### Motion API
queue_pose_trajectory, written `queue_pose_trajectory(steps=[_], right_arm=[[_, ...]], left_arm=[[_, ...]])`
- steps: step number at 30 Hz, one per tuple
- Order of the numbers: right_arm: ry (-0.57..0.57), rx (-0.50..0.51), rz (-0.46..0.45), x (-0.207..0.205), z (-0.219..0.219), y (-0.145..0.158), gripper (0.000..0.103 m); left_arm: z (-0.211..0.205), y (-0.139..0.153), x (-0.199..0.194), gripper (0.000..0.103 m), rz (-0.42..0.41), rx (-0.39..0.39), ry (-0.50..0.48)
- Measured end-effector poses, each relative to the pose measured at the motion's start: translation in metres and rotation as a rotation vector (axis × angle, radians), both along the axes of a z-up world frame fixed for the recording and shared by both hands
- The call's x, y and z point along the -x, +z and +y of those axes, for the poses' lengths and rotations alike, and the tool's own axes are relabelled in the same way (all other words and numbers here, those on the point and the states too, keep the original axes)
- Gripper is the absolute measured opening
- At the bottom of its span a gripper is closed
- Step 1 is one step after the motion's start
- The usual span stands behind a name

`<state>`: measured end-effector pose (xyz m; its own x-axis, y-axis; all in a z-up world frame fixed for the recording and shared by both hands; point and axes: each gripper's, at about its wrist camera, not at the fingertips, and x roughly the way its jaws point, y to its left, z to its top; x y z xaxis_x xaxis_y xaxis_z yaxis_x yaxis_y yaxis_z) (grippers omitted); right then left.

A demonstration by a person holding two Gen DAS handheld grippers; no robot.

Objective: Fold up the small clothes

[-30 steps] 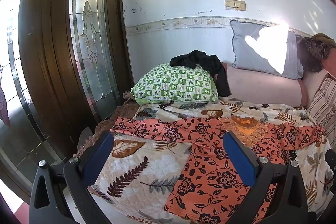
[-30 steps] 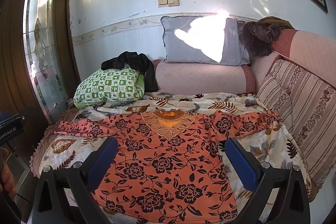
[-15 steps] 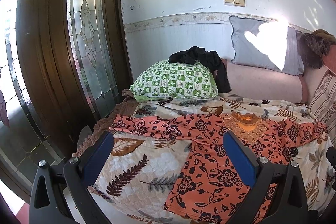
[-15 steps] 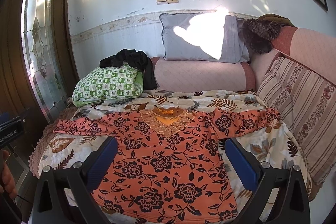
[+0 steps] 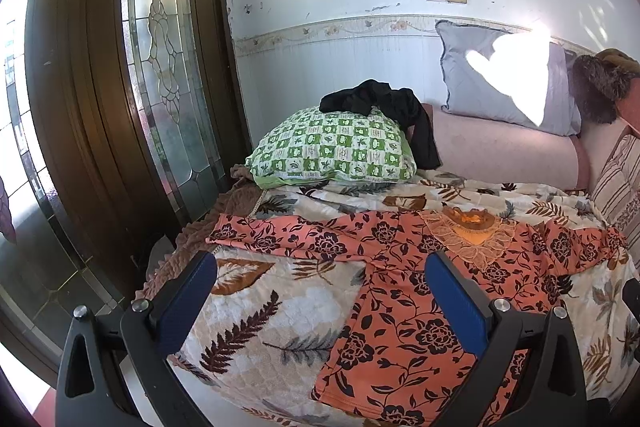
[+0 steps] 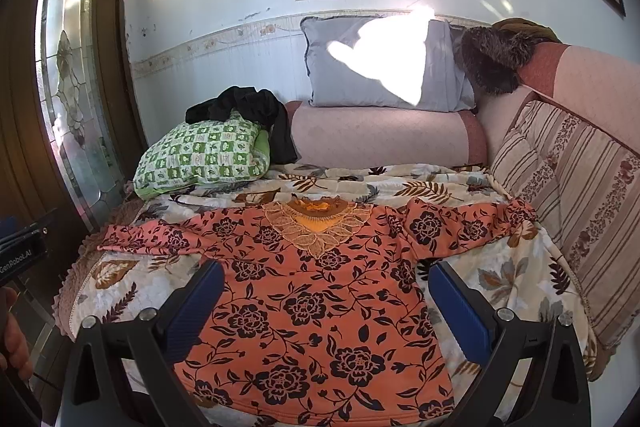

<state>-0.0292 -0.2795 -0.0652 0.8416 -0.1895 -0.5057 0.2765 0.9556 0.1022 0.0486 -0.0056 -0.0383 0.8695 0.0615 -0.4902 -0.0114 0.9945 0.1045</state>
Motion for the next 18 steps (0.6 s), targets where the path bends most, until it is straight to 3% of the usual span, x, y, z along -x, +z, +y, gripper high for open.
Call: queue_pose_trajectory(steps=[18], right_arm=[[0.007, -0.014, 0.061, -0.042, -0.005, -0.021, 0.103]], left_arm=[[-0.007, -0.019, -0.034, 0.103, 0.045, -0.015, 0.012]])
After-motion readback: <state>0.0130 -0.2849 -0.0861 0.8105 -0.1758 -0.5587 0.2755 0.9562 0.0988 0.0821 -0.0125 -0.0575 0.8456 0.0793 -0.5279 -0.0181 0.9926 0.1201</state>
